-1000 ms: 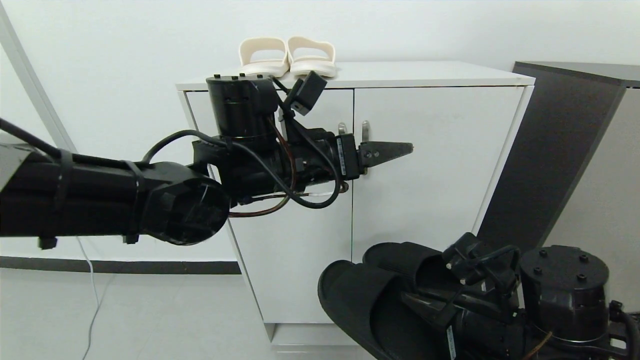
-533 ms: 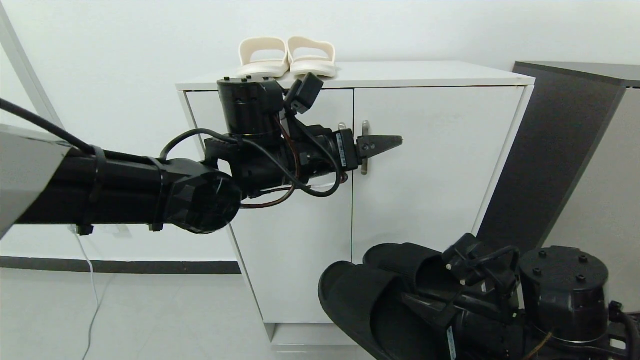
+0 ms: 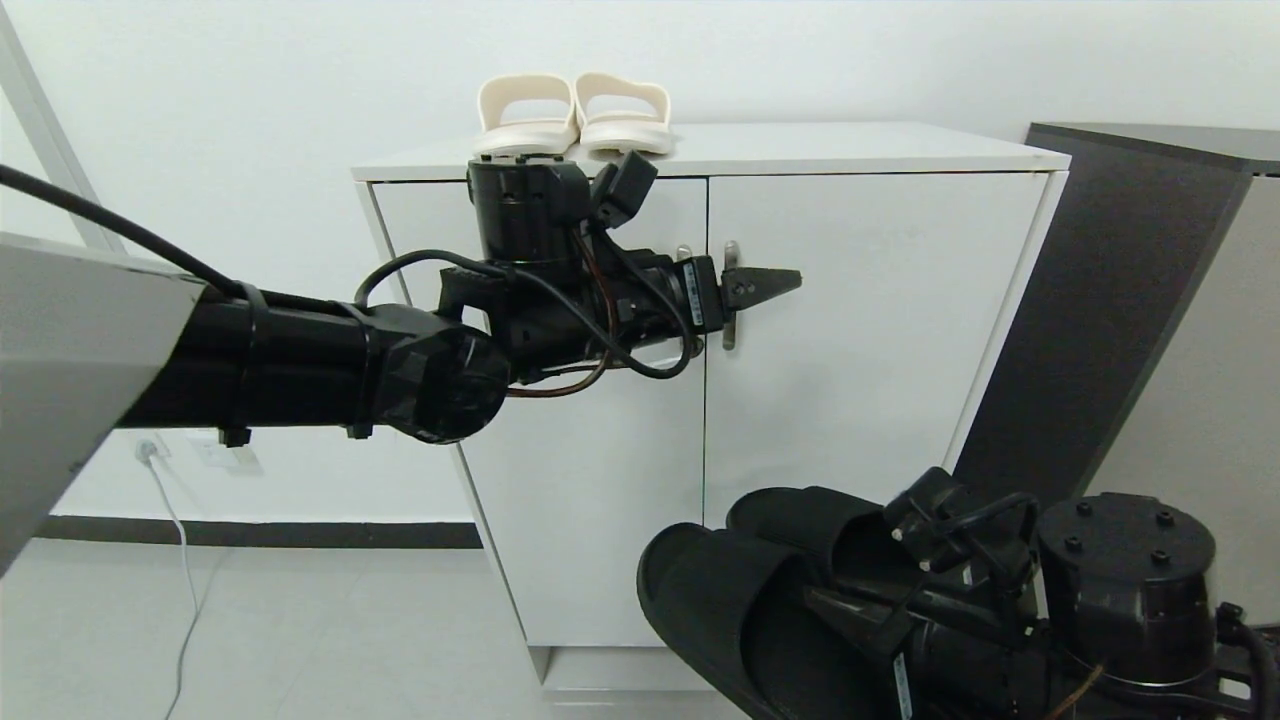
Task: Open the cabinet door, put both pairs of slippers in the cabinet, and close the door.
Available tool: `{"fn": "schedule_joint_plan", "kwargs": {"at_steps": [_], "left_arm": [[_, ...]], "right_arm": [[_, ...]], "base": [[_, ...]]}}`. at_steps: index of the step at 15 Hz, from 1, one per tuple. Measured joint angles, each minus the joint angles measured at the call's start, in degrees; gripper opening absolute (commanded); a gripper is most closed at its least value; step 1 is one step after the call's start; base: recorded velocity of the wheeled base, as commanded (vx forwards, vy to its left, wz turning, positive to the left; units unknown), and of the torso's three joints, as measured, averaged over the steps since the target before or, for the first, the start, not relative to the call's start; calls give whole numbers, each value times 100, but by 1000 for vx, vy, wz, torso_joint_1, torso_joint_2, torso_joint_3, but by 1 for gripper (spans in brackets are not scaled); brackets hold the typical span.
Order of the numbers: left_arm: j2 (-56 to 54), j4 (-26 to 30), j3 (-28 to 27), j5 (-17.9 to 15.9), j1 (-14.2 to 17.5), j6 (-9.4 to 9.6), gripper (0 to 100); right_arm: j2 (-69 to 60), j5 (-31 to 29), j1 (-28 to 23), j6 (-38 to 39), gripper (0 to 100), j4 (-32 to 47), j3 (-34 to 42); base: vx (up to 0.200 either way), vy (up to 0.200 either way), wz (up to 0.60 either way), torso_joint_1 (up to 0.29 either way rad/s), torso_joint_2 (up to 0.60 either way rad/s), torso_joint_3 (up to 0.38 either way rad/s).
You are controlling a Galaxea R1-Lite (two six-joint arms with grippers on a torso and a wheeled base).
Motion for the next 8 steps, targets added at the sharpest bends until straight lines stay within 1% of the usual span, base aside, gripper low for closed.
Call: {"fn": "schedule_joint_plan", "kwargs": {"at_steps": [4,8], "left_arm": [[229,244,-449,54,50,13,100],[367,369,-642,57,55,18,100]], "right_arm": [[9,5,-4,2,0,-1,6],[11,7,-4,2,0,0,15]], "base": [[0,0,0,0,0,0],[0,0,0,0,0,0]]}}
